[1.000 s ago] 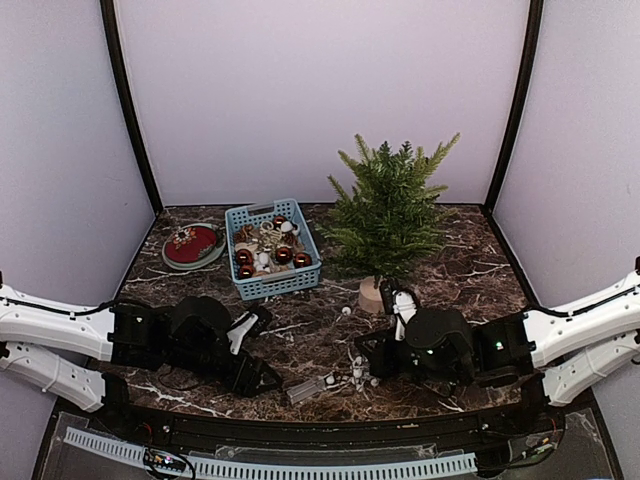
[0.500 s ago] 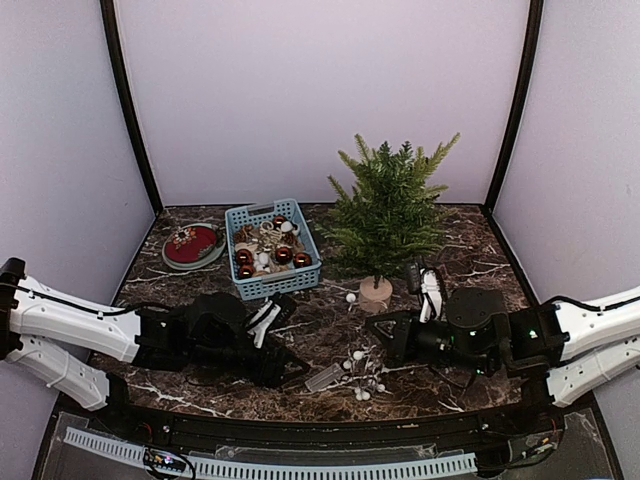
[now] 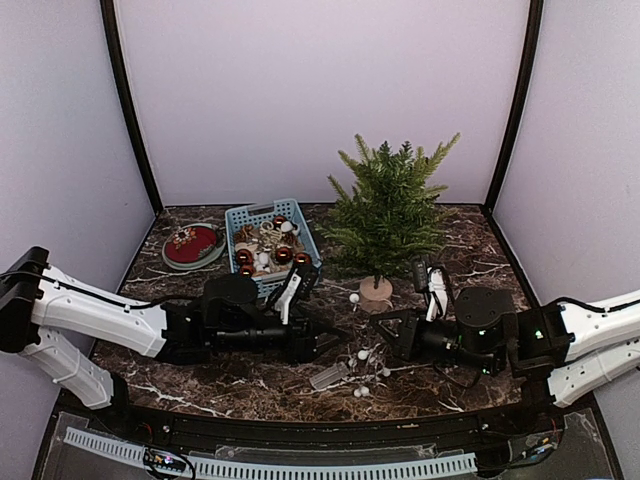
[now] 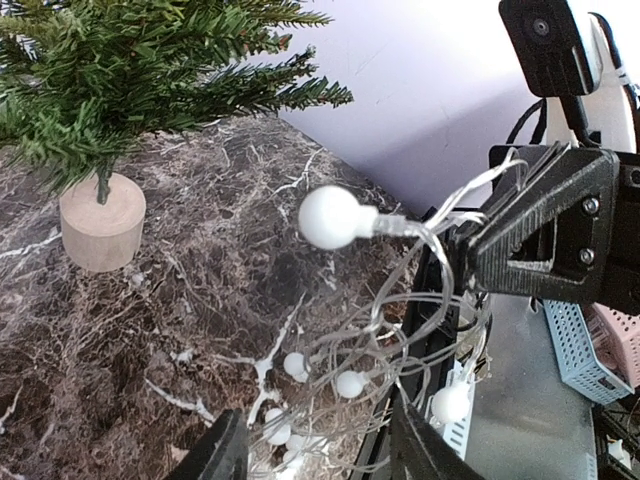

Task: Decorate the small christmas tree
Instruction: Pass from the left arm to the right, then pass from the right arm to the left

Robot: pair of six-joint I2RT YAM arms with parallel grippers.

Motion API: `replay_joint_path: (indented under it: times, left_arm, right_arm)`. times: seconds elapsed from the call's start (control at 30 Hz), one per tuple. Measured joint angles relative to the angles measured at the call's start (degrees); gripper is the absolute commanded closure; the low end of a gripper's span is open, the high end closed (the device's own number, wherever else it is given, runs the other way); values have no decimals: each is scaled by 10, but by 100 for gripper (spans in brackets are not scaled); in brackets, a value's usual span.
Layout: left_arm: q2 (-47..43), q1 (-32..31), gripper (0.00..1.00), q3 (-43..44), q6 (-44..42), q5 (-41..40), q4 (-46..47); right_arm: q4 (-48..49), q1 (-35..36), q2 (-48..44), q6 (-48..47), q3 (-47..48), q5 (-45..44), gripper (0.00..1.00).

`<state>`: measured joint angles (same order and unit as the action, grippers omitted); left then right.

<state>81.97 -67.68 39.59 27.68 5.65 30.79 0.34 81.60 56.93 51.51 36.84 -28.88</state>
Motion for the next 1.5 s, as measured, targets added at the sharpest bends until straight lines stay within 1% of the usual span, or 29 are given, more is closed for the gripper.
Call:
replay_joint_path:
  times: [0.1, 0.33, 0.57, 0.63, 0.67, 0.7, 0.73, 0.8, 0.93, 1.0, 1.13, 1.3, 1.37, 1.5]
  left_arm:
    - [26, 0, 63, 14, 4, 7, 13]
    - [73, 0, 66, 50, 15, 26, 24]
    - [95, 0, 74, 62, 27, 38, 31]
    - [103, 0, 79, 65, 31, 41, 33]
    - [105, 0, 86, 65, 33, 43, 34]
    - [108, 0, 90, 66, 35, 45, 35]
    - [111, 0, 97, 66, 37, 47, 37]
    - [116, 0, 100, 66, 42, 49, 42]
    - [110, 0, 100, 61, 44, 26, 47]
    - [87, 0, 100, 44, 44, -6, 38]
    - [1, 6, 100, 8, 45, -69, -22]
    - [-116, 36, 100, 1, 43, -130, -138]
    - [-152, 49, 100, 1, 41, -151, -184]
    - [-207, 70, 100, 1, 39, -188, -282]
  right_arm:
    - [2, 0, 0, 0, 0, 0, 100]
    - [7, 0, 0, 0, 0, 0, 100]
    - [10, 0, 0, 0, 0, 0, 100]
    - [10, 0, 0, 0, 0, 0, 100]
    - [10, 0, 0, 0, 0, 0, 100]
    - [10, 0, 0, 0, 0, 0, 100]
    - [10, 0, 0, 0, 0, 0, 100]
    - [11, 0, 0, 0, 0, -1, 100]
    - [2, 0, -2, 6, 0, -12, 100]
    - [-17, 0, -9, 13, 0, -22, 100]
    - [-75, 0, -38, 29, 0, -49, 100]
    - [-154, 0, -89, 39, 12, -85, 100]
    - [-189, 1, -116, 41, 26, -102, 100]
    - [-227, 1, -144, 43, 38, -122, 100]
